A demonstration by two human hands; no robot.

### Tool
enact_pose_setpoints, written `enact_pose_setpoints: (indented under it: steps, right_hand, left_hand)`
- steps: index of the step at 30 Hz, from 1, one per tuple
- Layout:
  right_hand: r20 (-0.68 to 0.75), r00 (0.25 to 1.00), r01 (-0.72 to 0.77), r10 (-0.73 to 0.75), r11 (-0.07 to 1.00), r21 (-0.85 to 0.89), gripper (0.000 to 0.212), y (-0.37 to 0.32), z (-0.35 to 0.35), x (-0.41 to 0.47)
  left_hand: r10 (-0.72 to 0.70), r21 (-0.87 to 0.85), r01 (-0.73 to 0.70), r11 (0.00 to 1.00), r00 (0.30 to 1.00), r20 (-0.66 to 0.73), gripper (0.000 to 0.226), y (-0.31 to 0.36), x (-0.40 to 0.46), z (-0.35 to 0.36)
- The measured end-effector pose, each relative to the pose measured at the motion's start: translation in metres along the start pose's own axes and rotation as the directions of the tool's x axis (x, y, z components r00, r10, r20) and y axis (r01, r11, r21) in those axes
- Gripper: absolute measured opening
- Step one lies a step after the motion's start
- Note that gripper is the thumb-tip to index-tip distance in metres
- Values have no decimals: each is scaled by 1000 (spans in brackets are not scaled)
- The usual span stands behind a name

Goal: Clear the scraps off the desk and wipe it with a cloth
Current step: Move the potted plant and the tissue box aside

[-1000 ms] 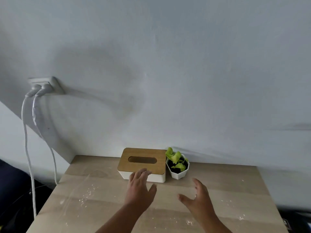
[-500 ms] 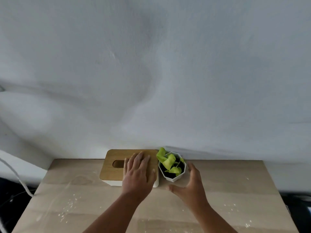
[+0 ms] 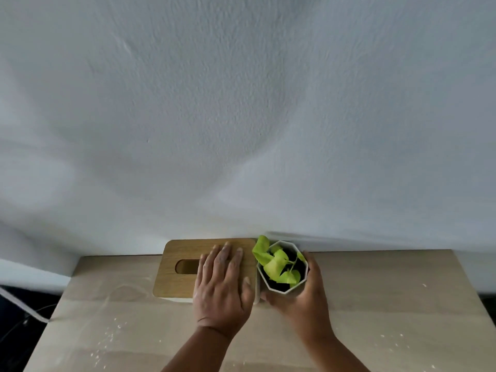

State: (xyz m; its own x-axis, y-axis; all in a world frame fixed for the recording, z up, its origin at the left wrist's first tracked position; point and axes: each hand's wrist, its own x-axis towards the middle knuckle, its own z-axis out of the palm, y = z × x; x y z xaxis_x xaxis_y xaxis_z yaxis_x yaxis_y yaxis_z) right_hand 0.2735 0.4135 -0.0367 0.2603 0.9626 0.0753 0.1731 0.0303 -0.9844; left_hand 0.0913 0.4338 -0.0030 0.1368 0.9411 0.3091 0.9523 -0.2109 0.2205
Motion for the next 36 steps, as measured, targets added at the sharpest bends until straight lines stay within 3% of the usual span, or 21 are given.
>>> enact_pose_setpoints:
  steps: [6, 21, 36]
  right_hand:
    - [-44, 998, -37, 37, 999, -10, 95, 2, 5, 4]
    - [-126, 991, -52, 42, 996, -75, 93, 3, -8, -23]
    - [-172, 985, -23, 10, 997, -73, 87, -4, -89, -34]
  left_hand:
    - [19, 0, -19, 1000, 999, -31, 59, 1, 1, 0]
    - [9, -5, -9, 1000, 1000, -30, 59, 3, 1, -2]
    - [-18, 22, 18, 1000, 1000, -7, 58, 4, 1, -1]
